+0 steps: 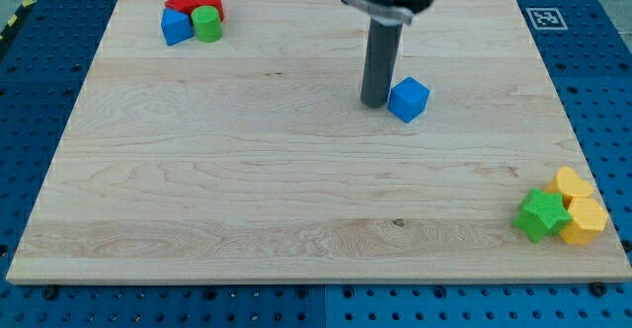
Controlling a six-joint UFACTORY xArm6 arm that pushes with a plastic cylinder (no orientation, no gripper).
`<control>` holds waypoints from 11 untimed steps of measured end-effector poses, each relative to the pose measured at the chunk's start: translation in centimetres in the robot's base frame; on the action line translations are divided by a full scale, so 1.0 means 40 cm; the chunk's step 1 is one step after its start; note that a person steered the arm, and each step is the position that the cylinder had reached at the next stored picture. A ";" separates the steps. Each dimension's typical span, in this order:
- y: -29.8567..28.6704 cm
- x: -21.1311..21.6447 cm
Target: Move the cube diagonal left of the yellow heart
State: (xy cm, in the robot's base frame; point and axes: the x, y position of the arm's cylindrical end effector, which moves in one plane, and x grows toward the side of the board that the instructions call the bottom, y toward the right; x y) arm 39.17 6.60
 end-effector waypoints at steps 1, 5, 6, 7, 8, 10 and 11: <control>0.062 -0.027; 0.277 0.094; 0.125 0.002; 0.024 0.012; 0.078 0.111; 0.188 0.199; 0.066 0.107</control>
